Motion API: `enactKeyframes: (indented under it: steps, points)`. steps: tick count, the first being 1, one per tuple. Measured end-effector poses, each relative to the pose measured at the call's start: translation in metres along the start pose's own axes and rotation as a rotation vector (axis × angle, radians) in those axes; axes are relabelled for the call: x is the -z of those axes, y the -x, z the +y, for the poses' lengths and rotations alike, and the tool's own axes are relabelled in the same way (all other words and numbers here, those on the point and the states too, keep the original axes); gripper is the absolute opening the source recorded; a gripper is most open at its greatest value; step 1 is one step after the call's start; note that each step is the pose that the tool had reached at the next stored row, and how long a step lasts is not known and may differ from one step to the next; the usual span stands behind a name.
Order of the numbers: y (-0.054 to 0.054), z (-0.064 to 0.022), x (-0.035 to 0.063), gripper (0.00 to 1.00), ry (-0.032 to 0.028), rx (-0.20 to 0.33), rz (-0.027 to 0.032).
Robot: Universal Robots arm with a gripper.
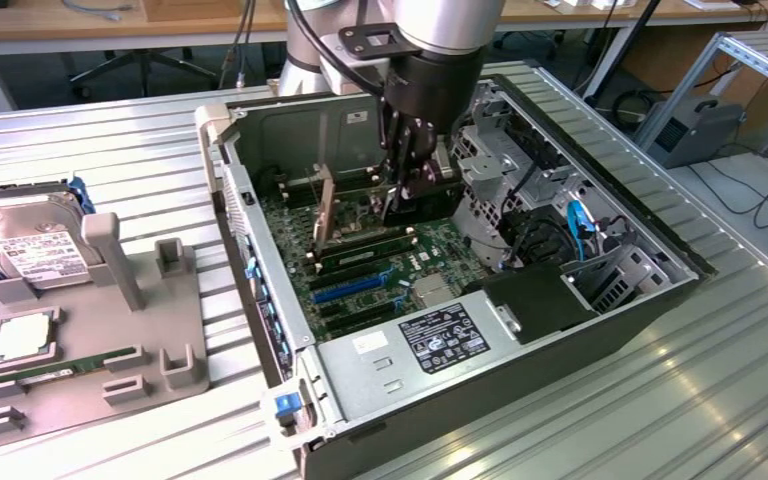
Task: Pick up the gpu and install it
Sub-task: 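Insert the gpu into the slot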
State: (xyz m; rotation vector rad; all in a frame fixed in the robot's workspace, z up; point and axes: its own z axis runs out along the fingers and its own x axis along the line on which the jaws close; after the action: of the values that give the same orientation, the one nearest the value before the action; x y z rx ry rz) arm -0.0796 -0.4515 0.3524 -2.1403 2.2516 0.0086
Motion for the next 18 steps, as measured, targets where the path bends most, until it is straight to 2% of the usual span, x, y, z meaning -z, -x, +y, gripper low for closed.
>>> enactKeyframes:
  steps: [18]
  points:
    - [-0.0026,0.0006,-0.0046,0.27,0.0000,0.000,0.0000]
